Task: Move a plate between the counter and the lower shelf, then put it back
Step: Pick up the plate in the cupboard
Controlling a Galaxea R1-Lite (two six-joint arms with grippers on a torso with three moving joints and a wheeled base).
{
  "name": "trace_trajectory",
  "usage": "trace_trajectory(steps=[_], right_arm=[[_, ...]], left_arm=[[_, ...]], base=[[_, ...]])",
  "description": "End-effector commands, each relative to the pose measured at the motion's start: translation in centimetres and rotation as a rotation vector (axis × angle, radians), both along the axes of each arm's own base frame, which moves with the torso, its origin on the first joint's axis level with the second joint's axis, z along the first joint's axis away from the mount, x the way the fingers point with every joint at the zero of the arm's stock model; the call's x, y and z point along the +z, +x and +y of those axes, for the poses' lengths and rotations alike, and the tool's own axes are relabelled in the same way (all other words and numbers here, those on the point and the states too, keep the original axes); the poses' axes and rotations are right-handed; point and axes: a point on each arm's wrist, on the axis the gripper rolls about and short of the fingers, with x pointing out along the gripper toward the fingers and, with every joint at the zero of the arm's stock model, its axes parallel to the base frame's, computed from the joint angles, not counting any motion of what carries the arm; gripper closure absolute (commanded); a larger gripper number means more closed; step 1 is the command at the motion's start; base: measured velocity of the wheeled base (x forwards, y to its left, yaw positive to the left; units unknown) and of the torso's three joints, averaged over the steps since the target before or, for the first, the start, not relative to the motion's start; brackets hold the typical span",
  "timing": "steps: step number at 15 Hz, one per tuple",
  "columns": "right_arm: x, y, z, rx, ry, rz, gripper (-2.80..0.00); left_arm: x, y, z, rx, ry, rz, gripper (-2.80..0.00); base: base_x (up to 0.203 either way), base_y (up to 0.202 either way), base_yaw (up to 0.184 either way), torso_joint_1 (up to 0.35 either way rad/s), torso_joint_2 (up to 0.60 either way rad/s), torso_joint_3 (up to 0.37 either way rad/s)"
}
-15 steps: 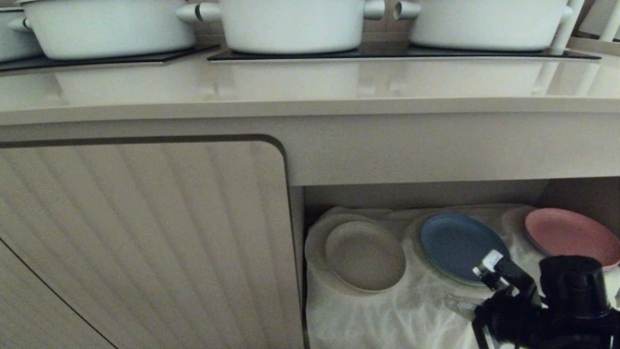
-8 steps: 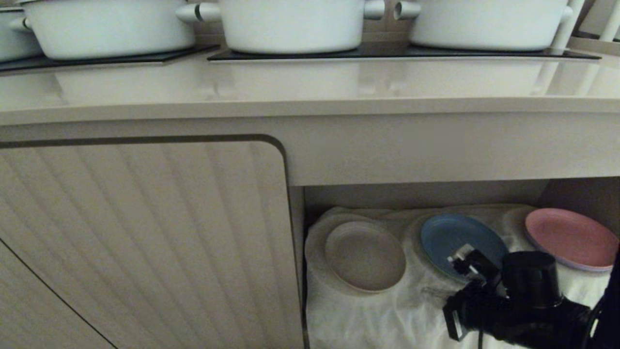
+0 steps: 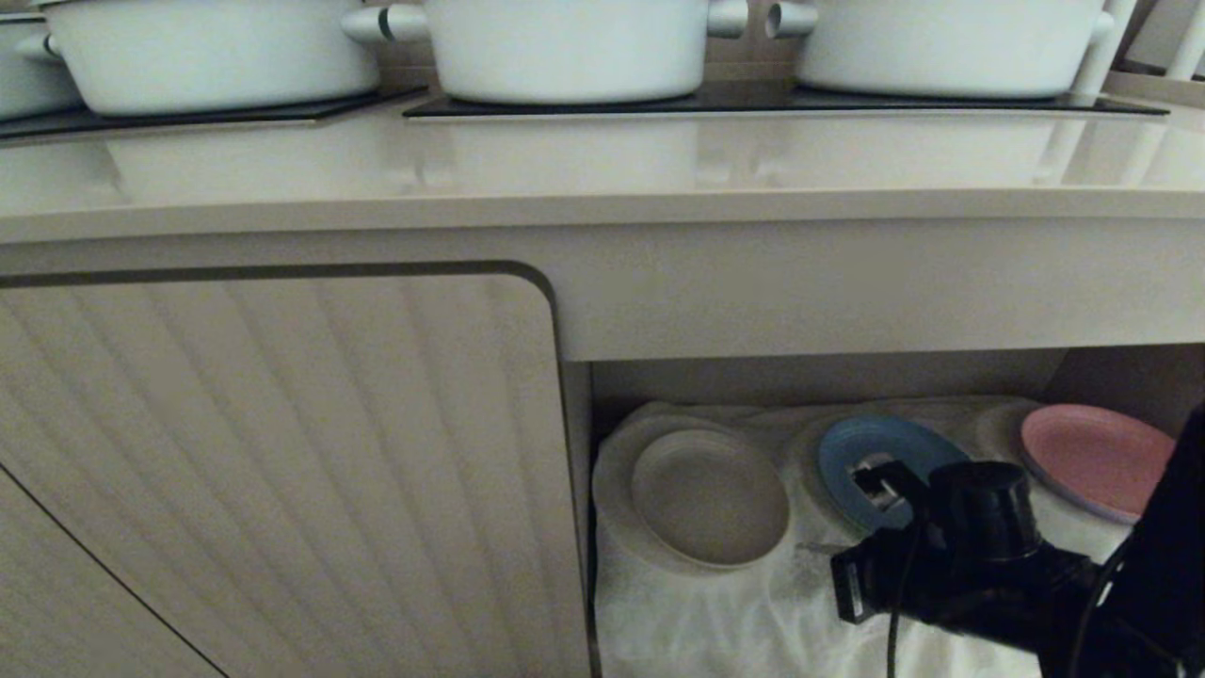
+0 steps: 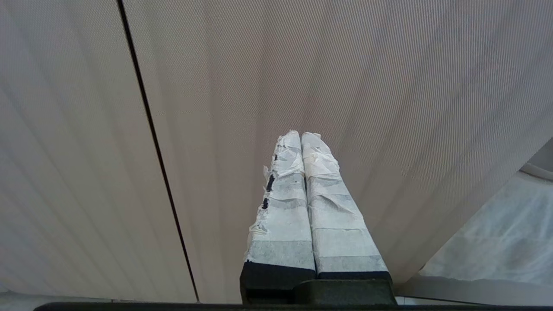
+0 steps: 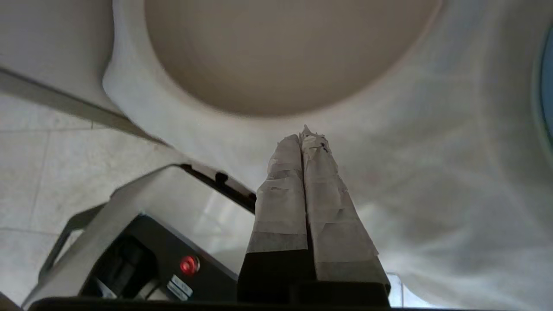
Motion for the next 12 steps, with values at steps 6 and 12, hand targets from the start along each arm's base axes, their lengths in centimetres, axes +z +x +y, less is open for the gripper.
trace_trajectory(steps=[6,12], right_arm=[[2.9,3.3,1.2,-0.025,0.014,0.059,0.0],[4.6,5.5,1.9,-0.04,-0.027,0.187,0.0]], left_arm=[[0.0,0.0,0.0,0.001,-0.001,-0.001,0.0],[0.0,0.0,0.0,0.001,-0.001,-0.001,0.0]], base=[[0.0,0.0,0.0,0.0,0.0,0.0],[0.0,0.0,0.0,0.0,0.0,0.0]])
